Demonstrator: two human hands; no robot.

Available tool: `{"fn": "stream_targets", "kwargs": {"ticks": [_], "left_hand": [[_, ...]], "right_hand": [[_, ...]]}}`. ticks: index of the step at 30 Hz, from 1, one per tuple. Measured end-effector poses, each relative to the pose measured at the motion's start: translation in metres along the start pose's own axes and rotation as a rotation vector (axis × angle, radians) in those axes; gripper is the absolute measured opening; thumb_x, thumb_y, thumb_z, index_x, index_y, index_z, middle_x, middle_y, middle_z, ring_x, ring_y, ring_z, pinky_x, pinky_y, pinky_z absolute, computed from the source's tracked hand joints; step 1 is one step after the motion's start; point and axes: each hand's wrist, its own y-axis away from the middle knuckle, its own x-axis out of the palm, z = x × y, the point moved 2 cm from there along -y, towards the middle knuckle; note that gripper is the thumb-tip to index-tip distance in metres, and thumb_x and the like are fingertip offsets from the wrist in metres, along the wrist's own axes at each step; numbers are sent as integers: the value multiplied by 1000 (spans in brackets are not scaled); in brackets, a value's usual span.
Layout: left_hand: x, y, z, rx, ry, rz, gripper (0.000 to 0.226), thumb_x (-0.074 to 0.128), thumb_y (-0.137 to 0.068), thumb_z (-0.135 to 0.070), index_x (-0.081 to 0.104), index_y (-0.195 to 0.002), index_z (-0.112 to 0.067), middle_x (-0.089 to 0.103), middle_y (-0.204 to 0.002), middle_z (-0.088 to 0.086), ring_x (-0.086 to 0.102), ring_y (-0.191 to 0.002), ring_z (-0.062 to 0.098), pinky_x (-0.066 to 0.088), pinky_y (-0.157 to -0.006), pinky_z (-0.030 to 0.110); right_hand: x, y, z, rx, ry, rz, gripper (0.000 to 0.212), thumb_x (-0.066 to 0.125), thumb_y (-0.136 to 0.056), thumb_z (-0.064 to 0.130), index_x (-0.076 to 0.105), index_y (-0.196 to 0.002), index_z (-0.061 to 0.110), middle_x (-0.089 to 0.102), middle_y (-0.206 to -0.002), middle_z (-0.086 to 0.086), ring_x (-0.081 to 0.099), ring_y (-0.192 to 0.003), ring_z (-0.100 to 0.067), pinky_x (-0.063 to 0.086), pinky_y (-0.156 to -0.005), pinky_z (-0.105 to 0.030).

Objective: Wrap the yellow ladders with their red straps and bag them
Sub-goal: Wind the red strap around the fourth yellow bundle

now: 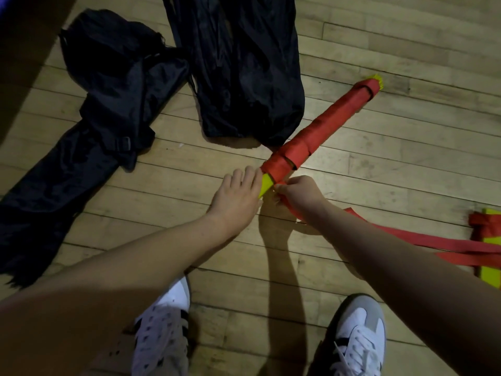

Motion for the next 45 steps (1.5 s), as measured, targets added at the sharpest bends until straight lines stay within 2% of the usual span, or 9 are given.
{"fn": "stream_targets", "kwargs": {"ticks": [5, 10, 17, 21, 30, 34, 38, 41, 45], "left_hand": [[-13, 4, -10, -70, 210, 165, 70, 43, -99, -40, 7, -152, -13, 44, -131, 20, 48, -115, 33, 40, -93, 39], [-24, -7, -2, -246, 473, 228, 63, 65, -89, -27, 27, -139, -22, 52, -118, 14, 54, -106, 33, 42, -78, 38], [-19, -34, 26, -175, 174, 204, 68, 68, -85, -35, 34, -135, -4, 44, -129, 16, 43, -119, 30, 42, -93, 37], [-15, -29, 20, -170, 245, 167, 64, 53, -92, -48, 36, -136, -4, 42, -127, 15, 43, -117, 29, 39, -96, 37], [-26, -24, 12, -267, 339, 269, 49, 59, -92, -28, 38, -131, -8, 54, -123, 12, 53, -112, 28, 46, -83, 37], [-30, -28, 21, -237, 199, 159, 44, 59, -90, -19, 35, -126, -10, 55, -118, 12, 57, -106, 29, 45, -79, 37], [-25, -25, 15, -115, 27, 117, 34, 52, -92, -16, 35, -122, -10, 53, -113, 12, 56, -102, 28, 45, -79, 35], [-16, -19, 12, -80, 54, 71, 37, 59, -91, -28, 44, -119, -10, 53, -107, 9, 57, -95, 25, 48, -74, 32], [-5, -10, 12, -40, 198, 112, 62, 42, -96, -51, 29, -139, -8, 40, -126, 12, 43, -111, 27, 37, -93, 36]], "right_hand": [[-8, 4, -10, 8, 66, 4, 29, 56, -87, -4, 60, -59, 2, 60, -61, -14, 56, -57, -25, 52, -71, -39], [-16, 14, -2, -33, 222, 49, 22, 54, -91, 1, 61, -71, 1, 60, -62, -8, 56, -52, -15, 47, -48, -13], [-17, 16, 4, -38, 256, 115, 11, 57, -92, 3, 64, -87, -2, 65, -66, -7, 60, -51, -11, 45, -46, -12], [-17, 21, 7, -40, 270, 201, 11, 56, -94, 5, 61, -91, -5, 65, -65, -8, 63, -49, -11, 49, -48, -14], [-26, 30, 11, -61, 366, 228, 21, 55, -96, 18, 65, -94, -1, 66, -64, -10, 62, -47, -9, 45, -50, -14], [-21, 35, 15, -60, 225, 247, 16, 57, -95, 10, 62, -92, -5, 62, -62, -11, 58, -40, -9, 41, -41, -12], [-18, 31, 16, -101, 257, 263, 15, 55, -95, 9, 62, -91, -3, 64, -67, -14, 60, -49, -12, 44, -47, -13], [-19, 27, 9, -126, 349, 244, 17, 56, -95, 12, 65, -89, -2, 67, -73, -14, 62, -56, -12, 49, -58, -14], [-21, 25, 3, -161, 408, 198, 16, 55, -95, 17, 63, -85, 8, 65, -67, -6, 61, -62, -13, 47, -62, -19]]}}
